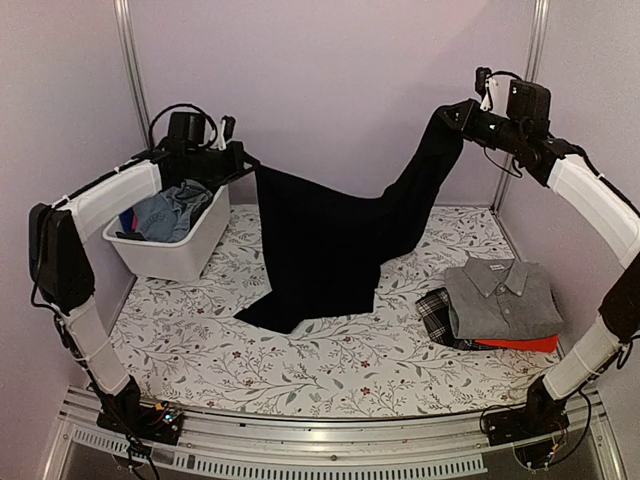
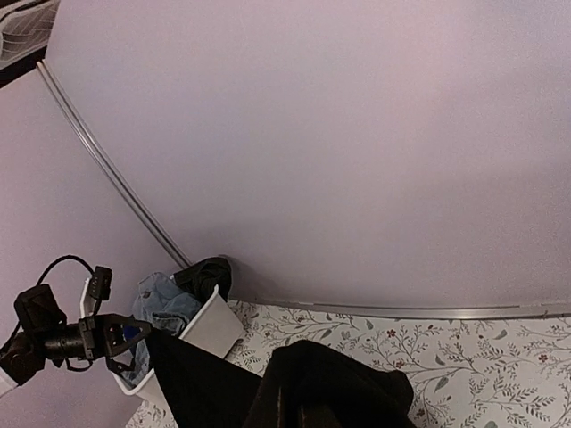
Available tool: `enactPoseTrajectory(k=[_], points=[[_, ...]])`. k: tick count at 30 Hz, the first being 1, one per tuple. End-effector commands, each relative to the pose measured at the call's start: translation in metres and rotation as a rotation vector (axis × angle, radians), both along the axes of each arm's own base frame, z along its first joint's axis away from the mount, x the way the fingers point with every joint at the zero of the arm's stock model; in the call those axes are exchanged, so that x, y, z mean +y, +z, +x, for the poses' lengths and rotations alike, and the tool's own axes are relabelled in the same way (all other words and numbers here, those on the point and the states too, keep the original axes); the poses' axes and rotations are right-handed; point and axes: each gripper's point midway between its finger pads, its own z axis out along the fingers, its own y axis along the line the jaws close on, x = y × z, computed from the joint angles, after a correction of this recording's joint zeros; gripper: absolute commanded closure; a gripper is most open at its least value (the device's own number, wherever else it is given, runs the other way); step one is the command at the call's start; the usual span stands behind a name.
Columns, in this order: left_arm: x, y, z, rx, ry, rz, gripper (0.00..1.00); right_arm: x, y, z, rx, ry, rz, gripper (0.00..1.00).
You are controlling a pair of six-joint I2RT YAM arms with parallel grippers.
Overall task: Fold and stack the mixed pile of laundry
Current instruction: Flatten out the crumpled T-shirt at the center of the board.
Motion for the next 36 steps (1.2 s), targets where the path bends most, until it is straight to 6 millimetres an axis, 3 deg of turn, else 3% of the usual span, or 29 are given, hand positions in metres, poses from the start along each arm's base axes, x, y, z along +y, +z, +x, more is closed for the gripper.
enactPoseTrajectory(k=[1,5,9,13,19,24,29,31,33,35,36], points=[[0.045,0.115,0.023,-0.229,0.148,0.027,1.0,0.009,0.086,-0.016,-0.24,0.089,0.007,1.0],[0.058,0.207,0.018,-0.421,0.153,-0.004,1.0,0.017,0.128,-0.024,-0.34,0.15,0.006,1.0],[0.066,0.28,-0.015,-0.6,0.142,-0.014,1.0,0.021,0.151,-0.047,-0.396,0.209,0.013,1.0],[0.072,0.326,-0.065,-0.733,0.106,-0.025,1.0,0.027,0.178,-0.096,-0.473,0.27,0.015,1.0],[0.093,0.385,-0.167,-0.952,0.092,-0.061,1.0,0.041,0.212,-0.183,-0.598,0.374,0.038,1.0],[0.104,0.415,-0.247,-1.083,0.041,-0.123,1.0,0.047,0.233,-0.255,-0.67,0.482,0.1,1.0],[0.115,0.435,-0.295,-1.165,0.04,-0.154,1.0,0.034,0.255,-0.308,-0.744,0.561,0.172,1.0],[0.12,0.439,-0.299,-1.169,0.065,-0.159,1.0,0.026,0.263,-0.317,-0.774,0.548,0.194,1.0],[0.12,0.437,-0.29,-1.155,0.078,-0.153,1.0,0.018,0.272,-0.317,-0.787,0.502,0.208,1.0],[0.116,0.427,-0.268,-1.115,0.089,-0.129,1.0,0.012,0.276,-0.303,-0.776,0.414,0.192,1.0],[0.115,0.419,-0.254,-1.085,0.099,-0.113,1.0,0.014,0.271,-0.285,-0.751,0.359,0.168,1.0]])
